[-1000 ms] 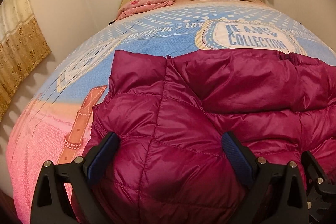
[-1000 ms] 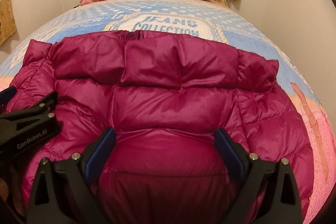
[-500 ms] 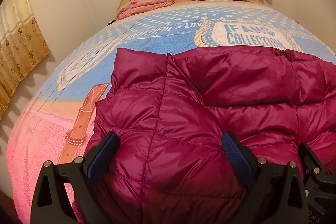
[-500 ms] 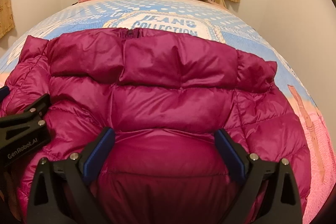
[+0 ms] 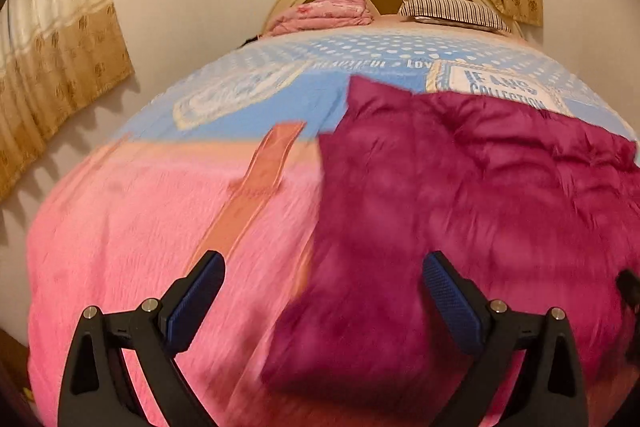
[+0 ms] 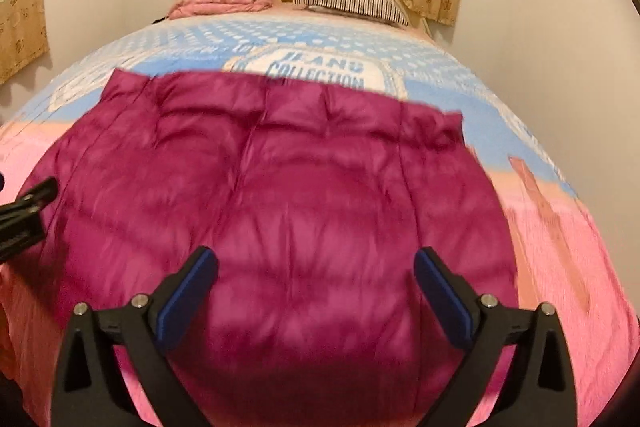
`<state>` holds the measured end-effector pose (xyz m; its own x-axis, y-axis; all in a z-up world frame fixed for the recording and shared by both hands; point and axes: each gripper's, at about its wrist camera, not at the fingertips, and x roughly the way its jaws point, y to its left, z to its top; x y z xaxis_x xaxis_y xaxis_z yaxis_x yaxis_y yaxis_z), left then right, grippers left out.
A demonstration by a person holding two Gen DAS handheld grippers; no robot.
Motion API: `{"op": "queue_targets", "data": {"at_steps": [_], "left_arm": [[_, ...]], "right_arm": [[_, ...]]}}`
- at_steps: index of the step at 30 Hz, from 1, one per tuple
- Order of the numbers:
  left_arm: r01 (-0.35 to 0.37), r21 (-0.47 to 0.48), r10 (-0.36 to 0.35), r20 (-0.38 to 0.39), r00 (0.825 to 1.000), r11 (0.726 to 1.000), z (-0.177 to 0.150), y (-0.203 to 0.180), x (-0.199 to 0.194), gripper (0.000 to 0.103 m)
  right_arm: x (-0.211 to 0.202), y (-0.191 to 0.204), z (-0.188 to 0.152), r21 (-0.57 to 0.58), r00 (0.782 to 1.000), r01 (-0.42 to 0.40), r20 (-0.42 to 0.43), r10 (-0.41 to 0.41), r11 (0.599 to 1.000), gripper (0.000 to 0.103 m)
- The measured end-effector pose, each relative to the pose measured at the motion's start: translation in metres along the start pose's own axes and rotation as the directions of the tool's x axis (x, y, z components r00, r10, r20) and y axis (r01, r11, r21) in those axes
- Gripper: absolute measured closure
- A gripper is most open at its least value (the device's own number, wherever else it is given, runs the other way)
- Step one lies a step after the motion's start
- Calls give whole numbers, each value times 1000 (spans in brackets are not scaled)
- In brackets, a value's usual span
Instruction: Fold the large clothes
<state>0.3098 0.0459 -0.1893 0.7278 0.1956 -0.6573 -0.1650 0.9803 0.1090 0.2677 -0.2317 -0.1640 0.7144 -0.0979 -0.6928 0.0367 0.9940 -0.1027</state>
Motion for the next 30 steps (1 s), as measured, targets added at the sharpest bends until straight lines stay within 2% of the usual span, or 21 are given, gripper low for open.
{"op": "queue_targets", "data": {"at_steps": [4,6,7,11,12,14,15,17,19,20,22,25,30], "left_arm": [[23,-86,-28,-54,998,996,-25,19,5,4],[53,-100,-63,-98,993,994,-28,17,14,4],[60,-102,-70,-96,993,993,-28,16,13,4],[163,-99,-174,-116,978,982,-27,5,15,5],[181,-100,-193,-126,973,978,-26,3,18,9],[224,-100,-235,-123,964,969,-25,1,17,33],[237,-93,-247,-118,962,967,-25,0,16,39],[282,-74,-289,-111,951,957,-25,-3,12,77],[290,-59,-295,-103,950,955,-25,-1,6,90],[280,-34,-282,-92,955,959,-24,-2,1,94],[254,-7,-254,-68,965,967,-20,-1,-5,96],[264,-6,-264,-44,963,964,-17,10,-15,96],[246,-32,-247,-28,969,969,-15,46,-30,97]], "right_arm": [[-10,5,-20,27,1000,-18,22,17,999,2],[-5,9,-23,12,1000,-7,16,7,1000,2],[-1,8,-24,8,1000,-9,5,9,1000,2],[12,4,-27,19,1000,-10,-23,11,1000,0],[16,4,-26,16,999,-8,-36,8,1000,0],[19,7,-26,-1,999,3,-52,-3,1000,0],[21,8,-26,-11,998,11,-59,-11,1000,0],[20,12,-27,-27,998,27,-58,-28,999,0],[19,15,-29,-39,998,40,-53,-42,998,0],[18,14,-29,-41,998,42,-52,-44,998,0],[17,12,-30,-34,998,33,-53,-35,999,0],[17,11,-29,-31,997,36,-60,-37,999,0],[14,37,-29,-56,997,47,-55,-50,997,0]]}}
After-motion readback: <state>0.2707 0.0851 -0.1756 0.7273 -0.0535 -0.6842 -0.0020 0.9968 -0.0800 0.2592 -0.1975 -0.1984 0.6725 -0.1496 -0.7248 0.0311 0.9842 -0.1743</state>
